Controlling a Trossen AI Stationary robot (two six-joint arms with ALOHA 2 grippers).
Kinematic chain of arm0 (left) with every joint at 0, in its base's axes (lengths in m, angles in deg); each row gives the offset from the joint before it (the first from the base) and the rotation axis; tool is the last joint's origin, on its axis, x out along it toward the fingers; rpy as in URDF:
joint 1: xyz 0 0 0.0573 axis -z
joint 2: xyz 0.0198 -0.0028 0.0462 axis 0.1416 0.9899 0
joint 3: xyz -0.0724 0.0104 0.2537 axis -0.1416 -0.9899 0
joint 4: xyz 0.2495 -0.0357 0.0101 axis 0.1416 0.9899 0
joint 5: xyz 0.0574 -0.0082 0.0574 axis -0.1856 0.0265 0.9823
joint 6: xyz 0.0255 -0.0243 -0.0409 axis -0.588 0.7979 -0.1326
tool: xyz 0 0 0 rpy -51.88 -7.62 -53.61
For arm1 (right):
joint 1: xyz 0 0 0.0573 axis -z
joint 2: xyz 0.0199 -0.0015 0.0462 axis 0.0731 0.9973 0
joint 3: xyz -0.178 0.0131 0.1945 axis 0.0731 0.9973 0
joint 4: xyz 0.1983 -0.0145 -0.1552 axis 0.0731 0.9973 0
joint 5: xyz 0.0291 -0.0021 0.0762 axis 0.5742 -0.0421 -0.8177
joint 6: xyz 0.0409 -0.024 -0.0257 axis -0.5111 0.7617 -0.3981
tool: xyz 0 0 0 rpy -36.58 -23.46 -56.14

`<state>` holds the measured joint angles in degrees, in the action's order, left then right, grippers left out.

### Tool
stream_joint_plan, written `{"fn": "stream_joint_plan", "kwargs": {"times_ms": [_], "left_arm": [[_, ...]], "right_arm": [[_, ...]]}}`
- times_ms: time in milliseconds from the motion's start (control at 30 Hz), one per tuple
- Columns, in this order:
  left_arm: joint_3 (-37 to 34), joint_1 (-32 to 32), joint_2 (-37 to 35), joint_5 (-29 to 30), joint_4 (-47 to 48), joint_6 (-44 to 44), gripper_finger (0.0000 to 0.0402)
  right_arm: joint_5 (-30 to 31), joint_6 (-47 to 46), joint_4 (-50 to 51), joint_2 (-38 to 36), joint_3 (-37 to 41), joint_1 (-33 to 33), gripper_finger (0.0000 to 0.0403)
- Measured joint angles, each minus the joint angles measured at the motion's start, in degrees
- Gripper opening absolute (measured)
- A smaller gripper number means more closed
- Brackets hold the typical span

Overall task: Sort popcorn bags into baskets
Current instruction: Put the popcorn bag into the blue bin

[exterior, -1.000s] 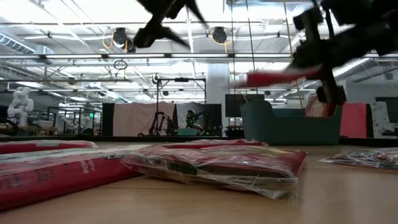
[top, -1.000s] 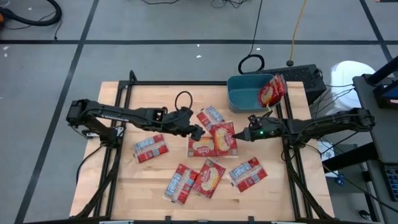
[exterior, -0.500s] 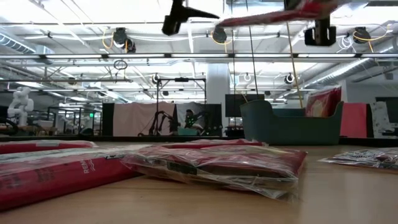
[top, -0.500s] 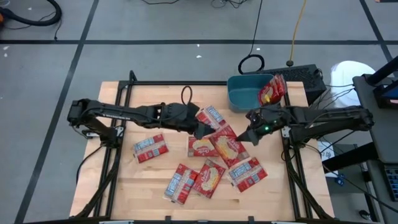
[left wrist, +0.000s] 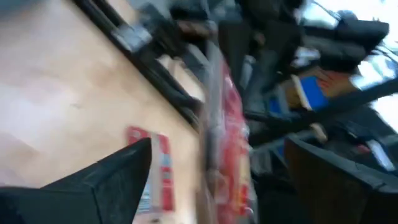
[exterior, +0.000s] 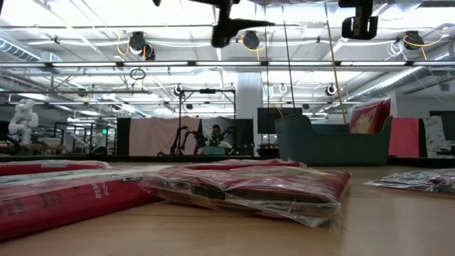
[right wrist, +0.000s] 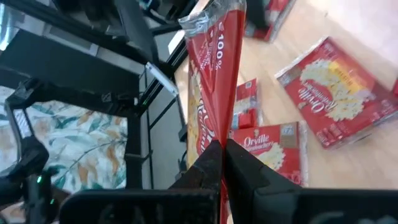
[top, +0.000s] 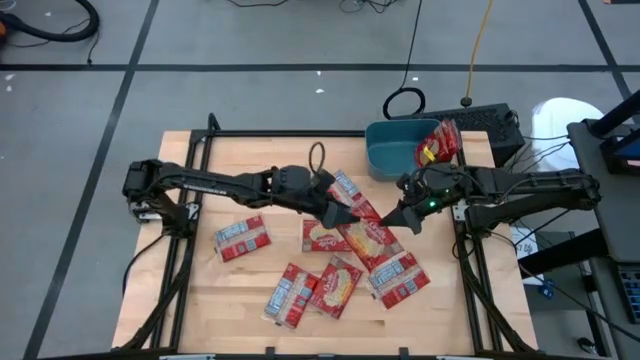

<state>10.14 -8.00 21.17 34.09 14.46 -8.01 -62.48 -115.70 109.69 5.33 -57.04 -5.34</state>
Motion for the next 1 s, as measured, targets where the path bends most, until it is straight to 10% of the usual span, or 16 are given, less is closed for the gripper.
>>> {"fn": "stream_joint_plan", "kwargs": {"times_ms": [233, 633, 1000], "left_arm": [[0.2, -0.3, 3.6, -4.7, -6.1, 1.2, 0.0284], [0.0, -1.8, 3.1, -6.5, -5.8, -1.4, 0.0025], [0.1, -8.1, -3.0, -12.6, -5.3, -2.0, 0.0039]], "right_arm": [[1.6, 2.7, -1.1, 1.0, 0.0, 0.1, 0.0000], [5.5, 5.0, -2.8, 1.3, 0.0, 2.3, 0.0016], [8.7, -3.8, -15.5, 0.1, 0.0, 8.7, 0.0150]]}}
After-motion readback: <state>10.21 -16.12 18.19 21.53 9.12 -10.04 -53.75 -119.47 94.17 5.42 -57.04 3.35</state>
